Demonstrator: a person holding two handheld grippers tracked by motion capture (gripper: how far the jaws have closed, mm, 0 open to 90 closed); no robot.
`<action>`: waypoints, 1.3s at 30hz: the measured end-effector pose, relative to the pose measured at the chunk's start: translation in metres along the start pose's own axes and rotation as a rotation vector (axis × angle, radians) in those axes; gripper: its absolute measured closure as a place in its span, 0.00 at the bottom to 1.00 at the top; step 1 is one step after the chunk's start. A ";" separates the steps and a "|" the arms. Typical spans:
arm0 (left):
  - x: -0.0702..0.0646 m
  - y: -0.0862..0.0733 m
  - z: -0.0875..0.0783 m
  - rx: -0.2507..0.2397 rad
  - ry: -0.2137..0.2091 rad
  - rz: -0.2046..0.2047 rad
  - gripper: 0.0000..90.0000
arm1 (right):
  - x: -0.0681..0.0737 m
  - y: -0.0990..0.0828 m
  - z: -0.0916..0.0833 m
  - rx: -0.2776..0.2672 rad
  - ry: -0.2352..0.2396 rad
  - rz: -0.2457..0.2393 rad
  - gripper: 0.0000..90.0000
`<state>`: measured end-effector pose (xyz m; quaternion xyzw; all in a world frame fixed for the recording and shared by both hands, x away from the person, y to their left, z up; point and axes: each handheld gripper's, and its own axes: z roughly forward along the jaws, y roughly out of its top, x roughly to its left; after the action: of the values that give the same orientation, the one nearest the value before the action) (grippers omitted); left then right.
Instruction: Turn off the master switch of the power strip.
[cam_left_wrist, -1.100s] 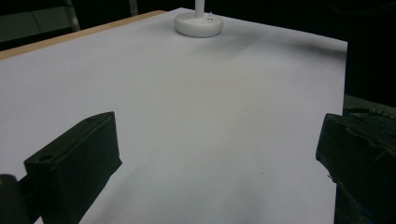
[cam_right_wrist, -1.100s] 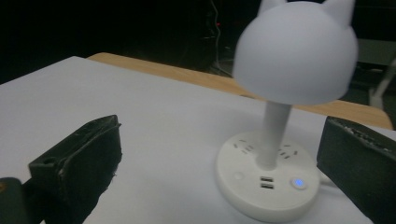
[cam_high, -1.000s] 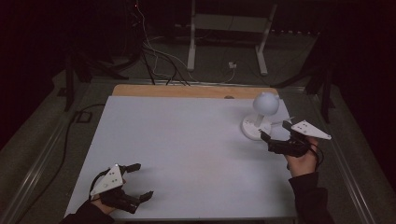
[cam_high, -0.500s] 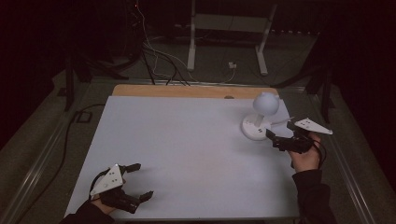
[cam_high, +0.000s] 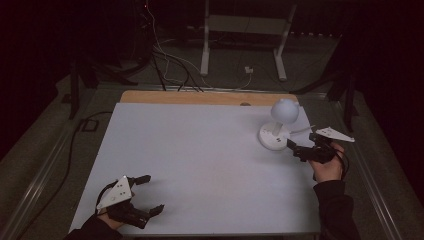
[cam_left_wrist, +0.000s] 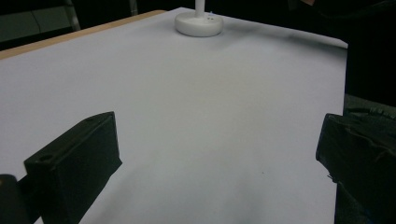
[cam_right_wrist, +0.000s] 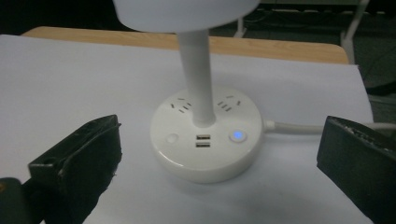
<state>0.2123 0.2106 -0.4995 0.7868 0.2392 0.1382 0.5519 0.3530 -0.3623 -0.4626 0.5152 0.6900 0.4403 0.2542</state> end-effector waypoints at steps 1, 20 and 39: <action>0.000 0.000 0.000 0.000 0.000 0.000 0.00 | -0.001 -0.001 0.001 0.006 -0.002 0.003 0.00; 0.000 0.000 0.000 -0.002 -0.002 0.000 0.00 | 0.000 -0.010 0.013 0.124 -0.099 0.122 0.35; 0.000 0.000 0.000 -0.002 -0.005 0.004 0.00 | 0.002 -0.008 0.016 0.129 -0.166 0.120 0.92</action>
<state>0.2120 0.2104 -0.4993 0.7871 0.2361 0.1376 0.5530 0.3615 -0.3558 -0.4768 0.6056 0.6613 0.3651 0.2501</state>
